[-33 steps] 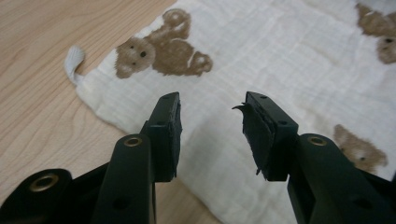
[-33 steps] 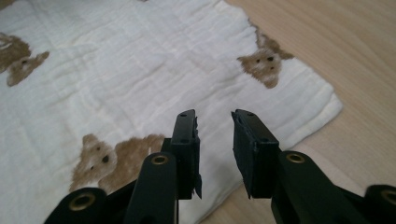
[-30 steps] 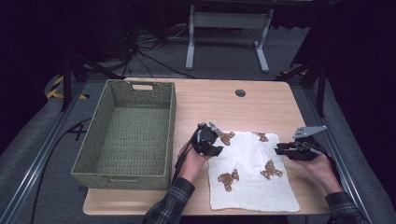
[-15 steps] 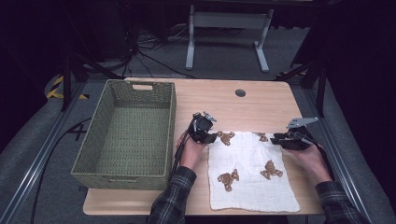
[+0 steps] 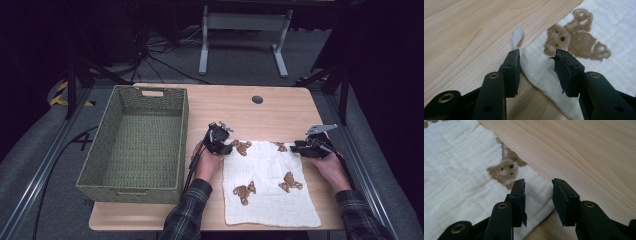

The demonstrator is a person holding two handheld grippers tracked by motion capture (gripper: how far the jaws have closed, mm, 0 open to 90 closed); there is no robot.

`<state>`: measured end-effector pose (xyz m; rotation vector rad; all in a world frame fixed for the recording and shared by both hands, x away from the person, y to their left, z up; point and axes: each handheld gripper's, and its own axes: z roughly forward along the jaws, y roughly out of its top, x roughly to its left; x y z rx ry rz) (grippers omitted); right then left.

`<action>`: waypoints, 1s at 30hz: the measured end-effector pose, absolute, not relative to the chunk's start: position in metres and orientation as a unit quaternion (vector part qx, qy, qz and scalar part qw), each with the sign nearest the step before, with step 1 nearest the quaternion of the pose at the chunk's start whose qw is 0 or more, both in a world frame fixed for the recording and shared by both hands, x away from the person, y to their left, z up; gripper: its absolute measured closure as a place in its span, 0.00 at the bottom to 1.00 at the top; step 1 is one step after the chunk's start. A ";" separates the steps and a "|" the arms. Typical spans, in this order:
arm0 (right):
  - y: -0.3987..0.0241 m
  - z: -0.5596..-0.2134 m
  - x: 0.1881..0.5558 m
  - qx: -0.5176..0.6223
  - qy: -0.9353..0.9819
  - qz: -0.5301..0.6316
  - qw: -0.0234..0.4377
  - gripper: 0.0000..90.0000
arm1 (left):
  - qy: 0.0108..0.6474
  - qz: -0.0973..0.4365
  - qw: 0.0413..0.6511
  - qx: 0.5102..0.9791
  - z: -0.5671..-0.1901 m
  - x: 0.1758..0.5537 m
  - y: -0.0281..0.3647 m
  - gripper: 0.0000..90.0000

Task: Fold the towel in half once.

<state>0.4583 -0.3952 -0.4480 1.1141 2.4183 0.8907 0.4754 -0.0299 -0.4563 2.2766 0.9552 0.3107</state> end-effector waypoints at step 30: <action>-0.397 -0.431 0.452 0.378 0.841 0.345 0.176 0.99 | 0.384 0.120 0.372 0.837 -0.433 0.472 -0.025 0.94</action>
